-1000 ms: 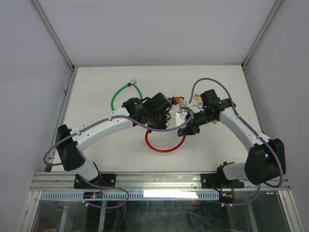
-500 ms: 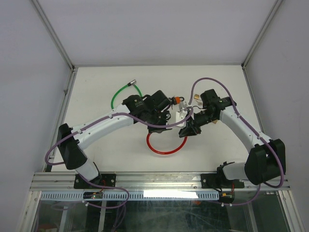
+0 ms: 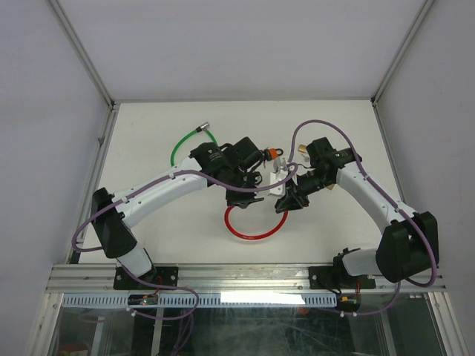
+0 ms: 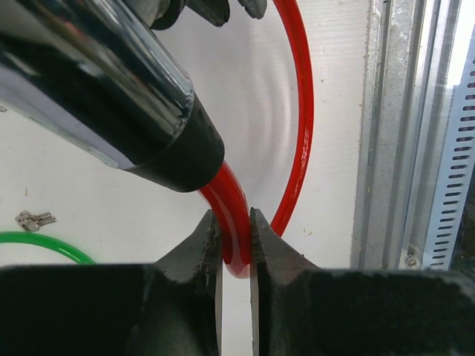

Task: Lock with the key
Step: Lock the lock.

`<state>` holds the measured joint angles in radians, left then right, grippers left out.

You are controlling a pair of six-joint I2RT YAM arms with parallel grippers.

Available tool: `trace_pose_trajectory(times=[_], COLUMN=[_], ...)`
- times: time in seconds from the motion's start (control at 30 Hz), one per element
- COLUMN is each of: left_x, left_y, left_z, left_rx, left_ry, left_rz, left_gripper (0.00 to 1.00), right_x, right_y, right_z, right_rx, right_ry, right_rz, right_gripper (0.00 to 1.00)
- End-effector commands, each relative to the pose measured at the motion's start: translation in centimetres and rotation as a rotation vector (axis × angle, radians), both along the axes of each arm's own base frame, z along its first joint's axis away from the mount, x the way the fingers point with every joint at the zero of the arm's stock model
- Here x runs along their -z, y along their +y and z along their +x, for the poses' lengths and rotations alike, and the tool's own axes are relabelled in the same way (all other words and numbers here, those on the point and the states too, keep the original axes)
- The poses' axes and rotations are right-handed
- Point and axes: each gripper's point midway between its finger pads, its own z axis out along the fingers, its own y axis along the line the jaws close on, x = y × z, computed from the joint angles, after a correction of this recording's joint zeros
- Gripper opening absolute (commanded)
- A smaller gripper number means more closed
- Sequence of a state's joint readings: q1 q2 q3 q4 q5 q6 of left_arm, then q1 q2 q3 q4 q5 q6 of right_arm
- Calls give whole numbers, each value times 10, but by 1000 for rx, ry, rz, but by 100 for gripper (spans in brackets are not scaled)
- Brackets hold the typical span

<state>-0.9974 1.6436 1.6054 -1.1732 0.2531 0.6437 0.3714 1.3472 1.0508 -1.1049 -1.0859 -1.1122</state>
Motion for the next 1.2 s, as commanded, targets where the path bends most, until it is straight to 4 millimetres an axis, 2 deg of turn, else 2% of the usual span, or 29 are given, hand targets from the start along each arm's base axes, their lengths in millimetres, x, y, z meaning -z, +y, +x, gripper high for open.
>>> trace_pose_trajectory(times=[0.0, 0.4, 0.6, 0.77, 0.97, 1.1, 1.17], left_x=[-12, -8, -14, -28, -47, -85, -95], left_y=[-18, -26, -32, -33, -35, -25, -18], left_z=[-17, -27, -23, -20, -3, 8, 11], left_rx=[55, 43, 36, 33, -44, -108, -138], left_ry=[93, 193, 156, 97, -19, -84, -100], left_rz=[-76, -73, -134, -210, -350, -527, -602], left_gripper=[0, 0, 0, 0, 0, 0, 0], right_x=[-19, -27, -33, -38, -37, -36, -37], right_y=[5, 9, 11, 10, 7, 5, 4], right_z=[17, 13, 13, 15, 15, 12, 13], right_rx=[-24, -29, -23, -3, 1, -11, -9], right_ry=[-197, -201, -197, -202, -203, -205, -205], right_rz=[17, 68, 97, 111, 106, 98, 99], right_gripper=[4, 6, 6, 7, 2, 1, 0])
